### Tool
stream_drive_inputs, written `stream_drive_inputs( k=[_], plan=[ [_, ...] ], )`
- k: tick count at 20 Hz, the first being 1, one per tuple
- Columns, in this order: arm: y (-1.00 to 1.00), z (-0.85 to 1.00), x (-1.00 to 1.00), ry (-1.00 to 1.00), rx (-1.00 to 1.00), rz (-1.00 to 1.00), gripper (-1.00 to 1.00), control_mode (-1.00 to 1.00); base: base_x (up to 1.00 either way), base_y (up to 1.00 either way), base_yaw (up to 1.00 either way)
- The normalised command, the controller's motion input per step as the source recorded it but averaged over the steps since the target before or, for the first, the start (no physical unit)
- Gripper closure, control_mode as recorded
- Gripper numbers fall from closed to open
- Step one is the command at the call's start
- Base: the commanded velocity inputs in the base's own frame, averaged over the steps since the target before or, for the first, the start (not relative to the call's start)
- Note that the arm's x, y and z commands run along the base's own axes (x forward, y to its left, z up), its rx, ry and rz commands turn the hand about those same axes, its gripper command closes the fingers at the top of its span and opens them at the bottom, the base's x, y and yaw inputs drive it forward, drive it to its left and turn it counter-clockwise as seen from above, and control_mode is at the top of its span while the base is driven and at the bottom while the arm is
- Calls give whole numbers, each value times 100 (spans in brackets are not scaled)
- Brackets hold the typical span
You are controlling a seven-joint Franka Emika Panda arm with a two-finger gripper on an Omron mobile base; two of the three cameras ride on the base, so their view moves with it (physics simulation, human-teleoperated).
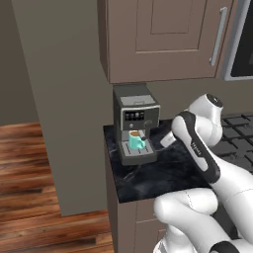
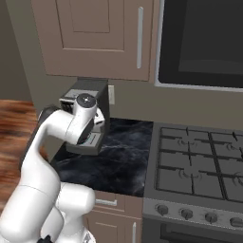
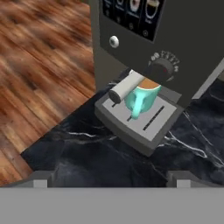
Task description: Pick up the brewed coffee from the coffee machine and place it next to the breakfast plate on the dining counter.
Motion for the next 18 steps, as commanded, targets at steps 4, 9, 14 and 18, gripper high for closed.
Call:
stream_drive_inputs(
  k=[4, 9, 14, 18],
  plan=[
    [0, -27, 0, -4, 0, 24, -100, -100, 0, 0, 0],
    [0, -18, 3, -6, 3, 23, -100, -100, 0, 0, 0],
    [-6, -22, 8, -3, 13, 16, -100, -100, 0, 0, 0],
    [0, -26, 19, 0, 17, 7, -100, -100, 0, 0, 0]
  ],
)
